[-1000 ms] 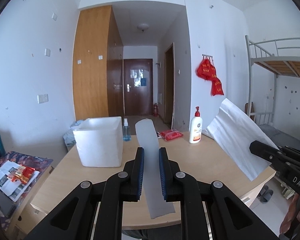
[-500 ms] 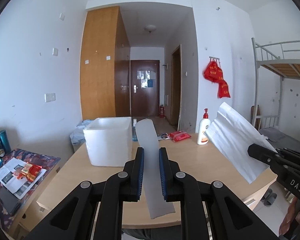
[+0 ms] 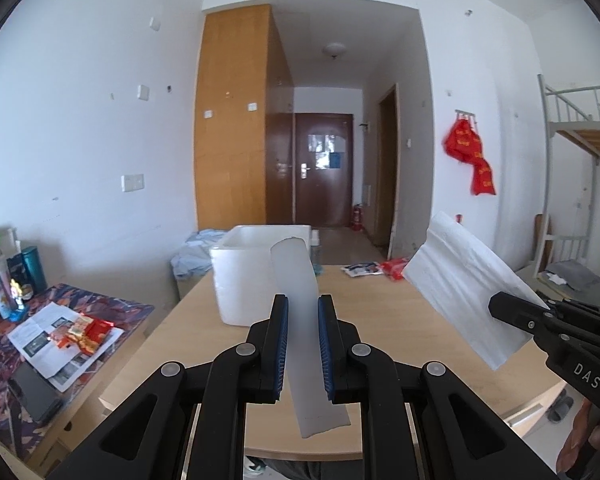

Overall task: Organize soft objects
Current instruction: 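Carry roller and white cloth with both tools over the foam box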

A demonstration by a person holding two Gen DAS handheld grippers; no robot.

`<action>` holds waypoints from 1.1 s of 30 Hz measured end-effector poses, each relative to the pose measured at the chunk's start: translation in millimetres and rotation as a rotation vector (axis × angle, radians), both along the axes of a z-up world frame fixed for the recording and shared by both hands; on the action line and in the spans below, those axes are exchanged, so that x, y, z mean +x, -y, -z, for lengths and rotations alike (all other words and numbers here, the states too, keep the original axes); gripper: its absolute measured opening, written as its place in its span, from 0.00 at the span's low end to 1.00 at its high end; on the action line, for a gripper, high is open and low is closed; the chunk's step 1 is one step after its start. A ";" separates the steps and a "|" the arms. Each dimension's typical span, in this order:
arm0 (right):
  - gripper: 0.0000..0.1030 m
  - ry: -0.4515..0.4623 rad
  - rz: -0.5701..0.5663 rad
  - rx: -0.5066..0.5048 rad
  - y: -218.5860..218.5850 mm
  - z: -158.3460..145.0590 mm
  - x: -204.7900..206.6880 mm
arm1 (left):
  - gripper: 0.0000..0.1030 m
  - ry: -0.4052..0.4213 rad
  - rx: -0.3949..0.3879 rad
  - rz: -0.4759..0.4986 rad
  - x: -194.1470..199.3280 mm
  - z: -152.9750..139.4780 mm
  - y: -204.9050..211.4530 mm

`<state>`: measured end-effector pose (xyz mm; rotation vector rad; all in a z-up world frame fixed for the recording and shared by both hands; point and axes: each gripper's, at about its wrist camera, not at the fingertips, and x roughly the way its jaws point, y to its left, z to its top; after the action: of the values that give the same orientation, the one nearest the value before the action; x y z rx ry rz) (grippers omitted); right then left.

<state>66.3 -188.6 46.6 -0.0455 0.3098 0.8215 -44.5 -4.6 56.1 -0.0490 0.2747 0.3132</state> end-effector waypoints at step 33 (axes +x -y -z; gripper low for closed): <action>0.07 -0.037 -0.118 -0.024 -81.4 -17.8 64.5 | 0.15 -0.029 -0.020 -0.076 63.4 -15.9 -63.5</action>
<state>130.8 -107.3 64.3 -0.0717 0.3539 0.9365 18.8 58.9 72.0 -0.0745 0.3048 0.3873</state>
